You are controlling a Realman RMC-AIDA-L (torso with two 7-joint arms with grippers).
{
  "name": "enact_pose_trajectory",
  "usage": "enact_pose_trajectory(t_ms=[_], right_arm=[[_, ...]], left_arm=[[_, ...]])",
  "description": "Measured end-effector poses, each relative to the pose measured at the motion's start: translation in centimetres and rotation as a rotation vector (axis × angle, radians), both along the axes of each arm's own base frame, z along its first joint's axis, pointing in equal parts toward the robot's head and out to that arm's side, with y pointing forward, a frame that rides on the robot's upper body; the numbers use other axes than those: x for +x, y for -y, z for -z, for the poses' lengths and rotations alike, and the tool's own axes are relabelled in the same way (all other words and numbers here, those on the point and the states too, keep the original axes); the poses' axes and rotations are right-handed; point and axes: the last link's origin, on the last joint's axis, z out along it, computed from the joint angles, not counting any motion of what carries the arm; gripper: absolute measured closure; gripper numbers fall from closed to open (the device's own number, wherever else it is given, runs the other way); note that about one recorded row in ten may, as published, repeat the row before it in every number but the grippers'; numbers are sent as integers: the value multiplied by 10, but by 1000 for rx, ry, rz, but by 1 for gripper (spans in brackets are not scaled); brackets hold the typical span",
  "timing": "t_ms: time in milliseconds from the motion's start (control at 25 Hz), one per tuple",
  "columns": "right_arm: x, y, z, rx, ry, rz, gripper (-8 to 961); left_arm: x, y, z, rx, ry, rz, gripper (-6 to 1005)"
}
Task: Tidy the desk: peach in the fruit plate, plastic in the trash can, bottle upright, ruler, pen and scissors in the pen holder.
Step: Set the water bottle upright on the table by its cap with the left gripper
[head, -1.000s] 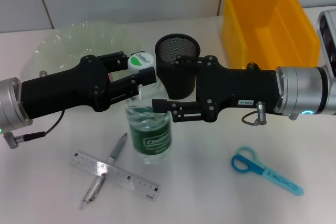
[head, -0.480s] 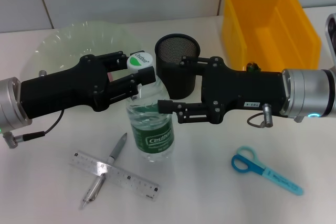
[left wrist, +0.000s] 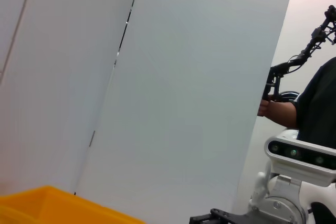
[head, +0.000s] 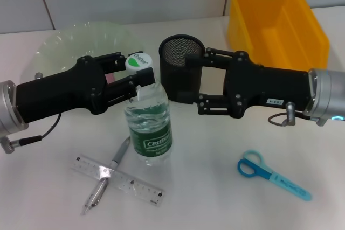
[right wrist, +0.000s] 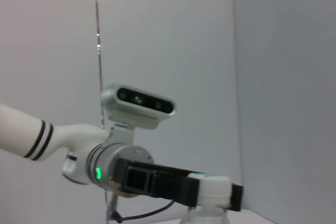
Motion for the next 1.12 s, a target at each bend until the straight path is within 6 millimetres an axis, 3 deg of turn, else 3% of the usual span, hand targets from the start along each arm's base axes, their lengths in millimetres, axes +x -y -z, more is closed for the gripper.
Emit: enact_pose_trajectory(t_ms=[480,1120], right_arm=[[18,4,-10,52,-18,78,204],[49,10,-33,151,-50,203,205]], left_arm=[[-10,-1,-11,59,4,-25,547],[-40,1,-32,210,-19,-100,548]])
